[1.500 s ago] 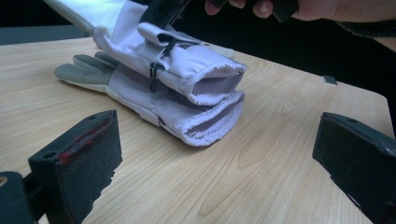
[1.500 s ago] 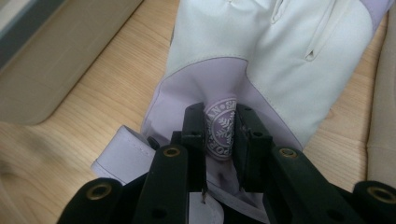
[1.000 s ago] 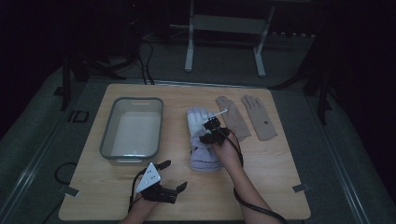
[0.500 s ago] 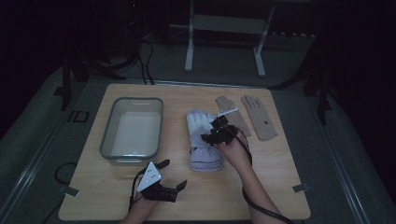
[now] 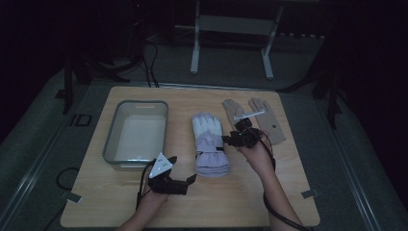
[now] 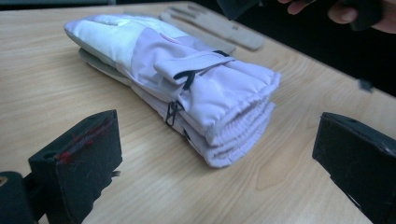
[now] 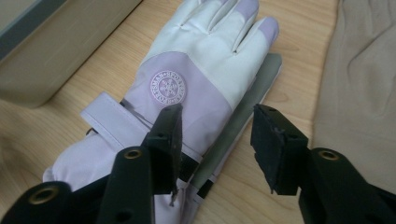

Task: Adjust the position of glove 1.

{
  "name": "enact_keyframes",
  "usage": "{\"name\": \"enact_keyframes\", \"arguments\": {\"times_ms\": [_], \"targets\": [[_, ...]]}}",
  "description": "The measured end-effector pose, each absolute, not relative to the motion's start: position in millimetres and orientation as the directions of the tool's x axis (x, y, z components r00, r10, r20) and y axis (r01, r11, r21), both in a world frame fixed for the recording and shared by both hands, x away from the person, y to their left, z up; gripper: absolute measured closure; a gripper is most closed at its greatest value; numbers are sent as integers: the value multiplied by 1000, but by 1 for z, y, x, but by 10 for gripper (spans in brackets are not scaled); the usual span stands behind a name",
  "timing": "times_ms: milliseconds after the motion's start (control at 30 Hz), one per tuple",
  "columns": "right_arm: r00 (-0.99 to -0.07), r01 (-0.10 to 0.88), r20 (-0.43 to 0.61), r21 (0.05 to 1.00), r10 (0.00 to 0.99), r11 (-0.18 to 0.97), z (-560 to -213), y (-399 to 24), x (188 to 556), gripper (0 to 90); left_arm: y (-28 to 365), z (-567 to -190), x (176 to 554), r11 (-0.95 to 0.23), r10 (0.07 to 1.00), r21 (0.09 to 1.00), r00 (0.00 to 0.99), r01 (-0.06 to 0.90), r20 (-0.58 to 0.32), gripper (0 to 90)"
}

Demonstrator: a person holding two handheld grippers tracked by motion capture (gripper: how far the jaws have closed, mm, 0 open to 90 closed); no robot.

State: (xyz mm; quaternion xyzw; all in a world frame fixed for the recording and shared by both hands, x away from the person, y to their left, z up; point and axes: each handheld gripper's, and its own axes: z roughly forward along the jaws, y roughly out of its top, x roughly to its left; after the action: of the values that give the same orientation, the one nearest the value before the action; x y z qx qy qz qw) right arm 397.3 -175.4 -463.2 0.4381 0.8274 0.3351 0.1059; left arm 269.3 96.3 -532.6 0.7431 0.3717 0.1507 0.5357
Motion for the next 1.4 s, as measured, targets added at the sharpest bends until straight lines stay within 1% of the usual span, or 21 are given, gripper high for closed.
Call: {"name": "enact_keyframes", "arguments": {"times_ms": [67, 133, 200, 233, 300, 367, 533, 567, 633, 700, 800, 833, 900, 933, 967, 1033, 1133, 1167, 1233, 1333, 1400], "targets": [[-590, 652, 128, 658, 797, 377, -467, -174, 398, 482, 90, -524, 276, -156, 712, 899, 677, 408, -184, 56], [-594, 652, 125, 654, 795, 384, -471, -170, 399, 479, 83, -517, 284, -164, 714, 885, 671, 435, -198, 58], [-586, 658, 132, 653, 799, 375, -475, -167, 403, 469, 76, -513, 295, -178, 727, 862, 654, 474, -209, 79], [-581, 662, 138, 653, 802, 368, -478, -166, 404, 455, 74, -512, 299, -174, 736, 852, 640, 493, -220, 98], [-574, 666, 152, 658, 805, 351, -482, -164, 407, 446, 69, -511, 307, -191, 755, 833, 620, 519, -213, 140], [-566, 673, 159, 655, 809, 342, -488, -162, 411, 424, 65, -513, 313, -194, 771, 815, 599, 545, -217, 142], [-538, 716, 206, 624, 818, 314, -509, -165, 419, 389, 61, -529, 323, -163, 789, 763, 547, 626, -280, 147], [-537, 722, 215, 616, 815, 313, -514, -166, 419, 383, 59, -533, 324, -167, 787, 755, 547, 634, -285, 147], [-540, 736, 237, 599, 808, 316, -522, -168, 420, 330, 57, -541, 326, -171, 792, 743, 539, 647, -286, 147], [-549, 746, 260, 581, 795, 325, -527, -170, 421, 296, 55, -547, 327, -178, 791, 726, 535, 664, -295, 147], [-559, 759, 279, 552, 781, 346, -533, -168, 422, 291, 54, -552, 328, -190, 786, 714, 540, 674, -301, 148], [-554, 768, 296, 543, 778, 340, -535, -168, 423, 299, 54, -554, 328, -190, 785, 709, 539, 680, -307, 150], [-551, 785, 347, 524, 759, 330, -540, -170, 424, 358, 55, -556, 328, -196, 779, 701, 543, 686, -314, 160], [-547, 796, 376, 512, 748, 324, -542, -170, 425, 422, 56, -558, 328, -197, 778, 698, 543, 689, -316, 167], [-545, 802, 402, 505, 736, 319, -543, -171, 425, 457, 56, -559, 329, -196, 773, 691, 543, 696, -329, 169], [-554, 801, 405, 497, 727, 333, -542, -170, 424, 556, 57, -562, 330, -195, 751, 678, 552, 709, -362, 208], [-564, 792, 369, 497, 739, 356, -538, -165, 420, 657, 55, -562, 329, -212, 725, 676, 577, 706, -375, 334], [-565, 788, 354, 500, 745, 360, -537, -164, 419, 683, 56, -562, 329, -218, 718, 671, 582, 709, -382, 355], [-563, 785, 334, 503, 756, 363, -535, -161, 417, 712, 56, -563, 329, -221, 713, 664, 583, 714, -390, 405], [-556, 779, 308, 516, 772, 356, -534, -157, 413, 747, 55, -560, 326, -238, 717, 677, 596, 696, -362, 539], [-543, 784, 311, 520, 780, 339, -532, -157, 411, 762, 55, -557, 325, -247, 719, 684, 603, 686, -346, 633]]}}
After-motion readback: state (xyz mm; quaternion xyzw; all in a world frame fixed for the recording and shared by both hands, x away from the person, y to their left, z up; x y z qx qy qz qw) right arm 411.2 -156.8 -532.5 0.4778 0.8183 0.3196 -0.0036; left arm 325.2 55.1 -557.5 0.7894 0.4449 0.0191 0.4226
